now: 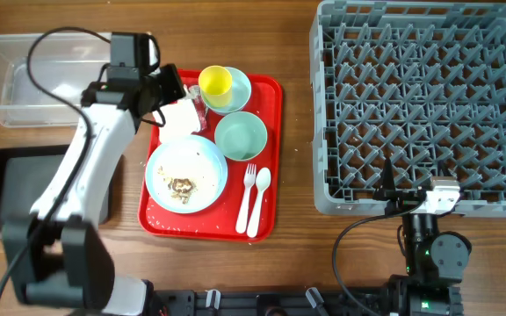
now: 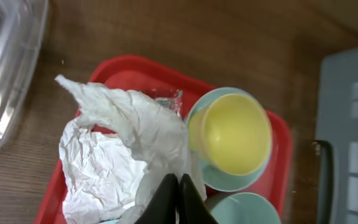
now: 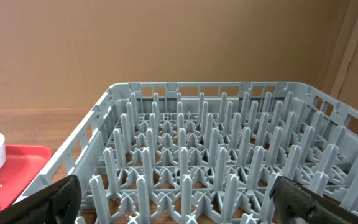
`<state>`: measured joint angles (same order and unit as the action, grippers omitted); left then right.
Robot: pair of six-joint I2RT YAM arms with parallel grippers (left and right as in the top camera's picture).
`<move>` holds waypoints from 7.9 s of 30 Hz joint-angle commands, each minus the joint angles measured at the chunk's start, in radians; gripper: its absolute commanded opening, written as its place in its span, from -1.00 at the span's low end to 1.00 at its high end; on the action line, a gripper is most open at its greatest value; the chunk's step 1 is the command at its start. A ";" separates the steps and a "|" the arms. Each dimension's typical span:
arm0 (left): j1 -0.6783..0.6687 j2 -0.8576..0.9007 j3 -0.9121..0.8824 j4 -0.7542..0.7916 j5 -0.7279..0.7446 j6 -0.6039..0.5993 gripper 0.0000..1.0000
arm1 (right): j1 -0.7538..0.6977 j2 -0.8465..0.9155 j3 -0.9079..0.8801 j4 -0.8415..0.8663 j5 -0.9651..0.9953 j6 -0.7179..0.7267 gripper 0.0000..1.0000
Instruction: Sort waste into correct bins and load items into the dishwasher rack
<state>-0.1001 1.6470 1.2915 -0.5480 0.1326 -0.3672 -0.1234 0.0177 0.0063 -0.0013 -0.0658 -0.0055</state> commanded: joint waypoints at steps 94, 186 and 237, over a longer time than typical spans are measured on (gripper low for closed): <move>0.026 0.143 0.045 -0.069 -0.072 -0.135 -0.92 | -0.005 -0.004 -0.001 0.003 0.013 -0.014 1.00; -0.076 0.414 0.041 -0.032 -0.156 0.046 -0.39 | -0.005 -0.004 -0.001 0.003 0.013 -0.014 1.00; 0.380 -0.035 0.113 0.028 0.080 -0.294 0.69 | -0.005 -0.004 -0.001 0.003 0.013 -0.014 1.00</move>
<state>0.2779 1.7504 1.4014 -0.4500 0.0528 -0.6804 -0.1234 0.0177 0.0063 -0.0013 -0.0658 -0.0059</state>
